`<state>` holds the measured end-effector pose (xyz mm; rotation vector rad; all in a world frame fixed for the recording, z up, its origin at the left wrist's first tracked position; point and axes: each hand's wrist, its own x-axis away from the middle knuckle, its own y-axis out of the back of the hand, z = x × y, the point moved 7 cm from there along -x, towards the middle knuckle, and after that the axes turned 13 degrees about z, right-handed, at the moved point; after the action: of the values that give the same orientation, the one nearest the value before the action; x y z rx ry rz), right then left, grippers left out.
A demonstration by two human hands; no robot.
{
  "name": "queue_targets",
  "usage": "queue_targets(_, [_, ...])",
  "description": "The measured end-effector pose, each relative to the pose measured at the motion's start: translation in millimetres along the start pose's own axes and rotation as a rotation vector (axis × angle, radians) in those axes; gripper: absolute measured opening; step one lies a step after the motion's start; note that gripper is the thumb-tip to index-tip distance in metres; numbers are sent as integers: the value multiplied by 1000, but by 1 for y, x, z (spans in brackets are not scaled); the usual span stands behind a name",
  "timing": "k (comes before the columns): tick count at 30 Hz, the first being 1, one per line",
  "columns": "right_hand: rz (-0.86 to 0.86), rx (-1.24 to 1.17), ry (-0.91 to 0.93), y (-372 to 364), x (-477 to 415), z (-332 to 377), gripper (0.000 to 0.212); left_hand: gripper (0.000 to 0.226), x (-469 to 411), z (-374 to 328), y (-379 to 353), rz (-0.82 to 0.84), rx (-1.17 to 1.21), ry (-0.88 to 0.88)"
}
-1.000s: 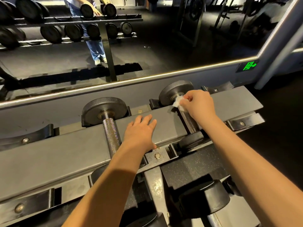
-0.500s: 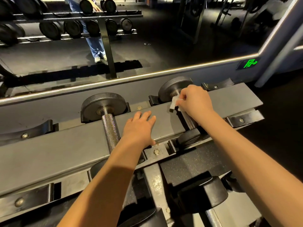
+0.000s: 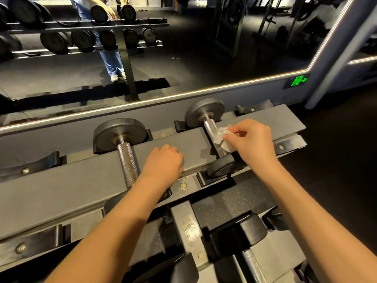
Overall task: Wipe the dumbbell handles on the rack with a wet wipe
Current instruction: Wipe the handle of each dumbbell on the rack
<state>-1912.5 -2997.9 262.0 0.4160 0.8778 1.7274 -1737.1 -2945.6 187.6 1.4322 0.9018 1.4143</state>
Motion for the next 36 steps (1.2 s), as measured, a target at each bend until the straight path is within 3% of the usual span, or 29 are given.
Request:
queue_targets(6, [-108,-93,45,20,59,-16,4,30,44,-67,-17,-134,216,-233])
queue_targets(11, [-75,-90,9,0,134,-63,12,40,58,-117,-89,73,268,-300])
queue_targets(18, [120,-146,-289,-58,218,-159,28,59,56,-143,-169,194,313,-333])
queue_targets(22, [169,-155,-395,-80,249,-198,24,62,50,-150,-188,101,294,-300])
queue_targets(27, [199,-101,-402,-94,260,-219,6,67,45,-156,-190,39,229,-294])
queue_targets(36, [175,-149,-423,-127,216,-231,11,70,53,-167,-189,46,150,-295])
